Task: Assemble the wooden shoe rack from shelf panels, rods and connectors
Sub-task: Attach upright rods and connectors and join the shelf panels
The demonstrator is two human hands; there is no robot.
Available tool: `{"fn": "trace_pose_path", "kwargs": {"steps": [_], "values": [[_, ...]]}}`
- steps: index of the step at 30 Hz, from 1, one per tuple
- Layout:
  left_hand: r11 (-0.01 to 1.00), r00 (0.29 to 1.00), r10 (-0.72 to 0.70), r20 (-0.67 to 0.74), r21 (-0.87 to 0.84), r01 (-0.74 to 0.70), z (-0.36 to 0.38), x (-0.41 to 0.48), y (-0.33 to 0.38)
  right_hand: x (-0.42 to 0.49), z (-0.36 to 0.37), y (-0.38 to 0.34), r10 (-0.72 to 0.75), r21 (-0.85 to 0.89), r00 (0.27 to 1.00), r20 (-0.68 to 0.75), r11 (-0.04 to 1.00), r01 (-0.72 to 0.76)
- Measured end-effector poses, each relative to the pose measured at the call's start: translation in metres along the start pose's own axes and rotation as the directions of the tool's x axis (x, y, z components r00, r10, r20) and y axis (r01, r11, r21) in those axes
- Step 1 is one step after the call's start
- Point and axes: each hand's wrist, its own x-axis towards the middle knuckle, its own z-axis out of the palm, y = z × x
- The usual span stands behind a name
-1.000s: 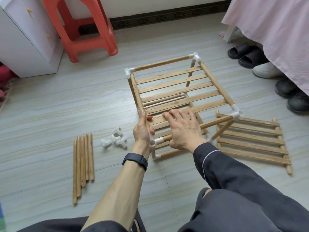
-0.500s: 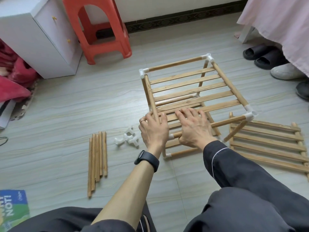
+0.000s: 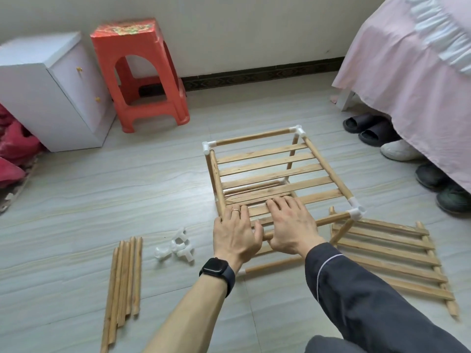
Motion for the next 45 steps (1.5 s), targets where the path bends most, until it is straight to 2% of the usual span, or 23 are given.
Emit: {"fn": "trace_pose_path", "kwargs": {"steps": [4,10,16,20,23,27,34,39,45], "values": [[1.0,0.999,-0.009,-0.053,0.017,0.01,0.0,0.006,-0.003,0.003,0.006,-0.001,-0.003,0.016,0.995,-0.102,1.0,0.005],[0.999,0.996,-0.041,-0.076,0.0,0.041,0.001,0.013,-0.002,0.009,0.006,0.002,-0.009,-0.011,0.992,-0.123,1.0,0.008],[0.999,0.997,-0.031,-0.071,0.021,0.032,0.0,0.012,-0.002,0.009,0.004,0.003,-0.022,-0.012,0.994,-0.106,1.0,0.021],[0.998,0.998,0.027,-0.064,0.067,-0.023,0.0,0.011,-0.007,0.009,0.0,0.024,-0.103,0.028,0.995,-0.001,0.994,0.103],[0.994,0.994,0.086,-0.073,0.078,-0.08,0.001,0.01,-0.018,-0.002,-0.003,0.067,-0.015,0.001,0.998,0.055,1.0,0.015],[0.989,0.99,0.122,-0.076,0.089,-0.115,-0.002,0.02,-0.026,-0.018,-0.007,0.108,0.06,0.003,0.998,0.0,0.998,-0.06],[0.986,0.982,0.154,-0.105,0.078,-0.146,0.007,0.031,-0.032,-0.017,-0.005,0.108,0.053,0.024,0.996,-0.076,0.998,-0.051],[0.988,0.978,0.143,-0.154,0.076,-0.132,0.005,0.035,-0.028,-0.009,-0.007,0.111,0.046,0.038,0.998,-0.046,0.998,-0.045],[0.993,0.991,0.112,-0.073,0.05,-0.108,0.002,0.036,-0.026,-0.01,-0.007,0.111,0.07,0.036,0.996,-0.053,0.997,-0.069]]}}
